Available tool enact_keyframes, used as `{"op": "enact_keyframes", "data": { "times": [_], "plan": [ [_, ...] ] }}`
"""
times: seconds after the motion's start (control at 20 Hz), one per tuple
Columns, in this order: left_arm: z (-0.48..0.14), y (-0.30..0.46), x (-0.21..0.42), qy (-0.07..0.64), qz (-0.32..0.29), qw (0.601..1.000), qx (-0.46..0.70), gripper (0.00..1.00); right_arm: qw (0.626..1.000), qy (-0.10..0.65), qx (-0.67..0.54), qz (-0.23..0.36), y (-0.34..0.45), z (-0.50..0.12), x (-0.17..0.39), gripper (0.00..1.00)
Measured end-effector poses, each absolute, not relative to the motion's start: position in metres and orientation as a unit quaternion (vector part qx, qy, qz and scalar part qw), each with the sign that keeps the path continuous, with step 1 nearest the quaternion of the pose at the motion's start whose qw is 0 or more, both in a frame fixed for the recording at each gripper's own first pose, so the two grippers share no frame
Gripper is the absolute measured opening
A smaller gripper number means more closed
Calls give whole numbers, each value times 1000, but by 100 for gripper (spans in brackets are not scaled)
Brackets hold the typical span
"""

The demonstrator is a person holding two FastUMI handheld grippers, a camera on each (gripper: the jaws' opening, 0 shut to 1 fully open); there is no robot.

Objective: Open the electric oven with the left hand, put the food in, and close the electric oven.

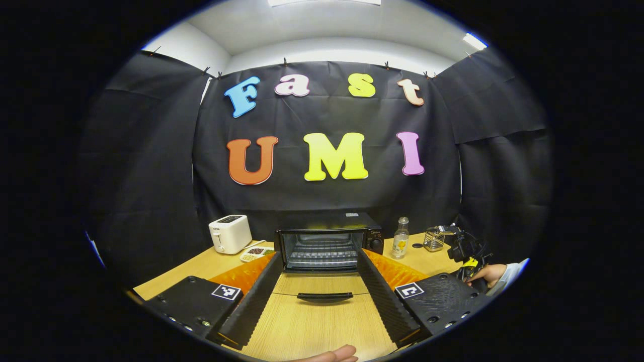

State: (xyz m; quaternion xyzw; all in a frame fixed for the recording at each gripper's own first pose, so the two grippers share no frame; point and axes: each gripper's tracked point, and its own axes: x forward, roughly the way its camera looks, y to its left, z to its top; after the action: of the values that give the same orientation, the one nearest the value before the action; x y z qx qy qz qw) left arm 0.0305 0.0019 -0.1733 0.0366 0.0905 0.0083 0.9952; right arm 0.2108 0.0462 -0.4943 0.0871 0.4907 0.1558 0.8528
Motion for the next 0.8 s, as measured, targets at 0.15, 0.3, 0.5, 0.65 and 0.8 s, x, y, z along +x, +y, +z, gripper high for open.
{"op": "enact_keyframes", "data": {
  "times": [0.15,0.3,0.5,0.65,0.8],
  "plan": [
    [-171,2,25,87,13,995,38,96,834,498,163,174,49,-494,214,7],
    [-169,5,12,86,17,995,38,96,810,507,229,184,51,-493,210,4],
    [-167,9,-4,81,21,996,41,96,792,511,275,191,54,-493,202,4],
    [-166,12,-13,80,22,996,39,95,778,513,306,194,59,-493,196,4],
    [-167,14,-22,80,23,996,40,95,770,509,329,198,64,-493,195,4]
  ]
}}
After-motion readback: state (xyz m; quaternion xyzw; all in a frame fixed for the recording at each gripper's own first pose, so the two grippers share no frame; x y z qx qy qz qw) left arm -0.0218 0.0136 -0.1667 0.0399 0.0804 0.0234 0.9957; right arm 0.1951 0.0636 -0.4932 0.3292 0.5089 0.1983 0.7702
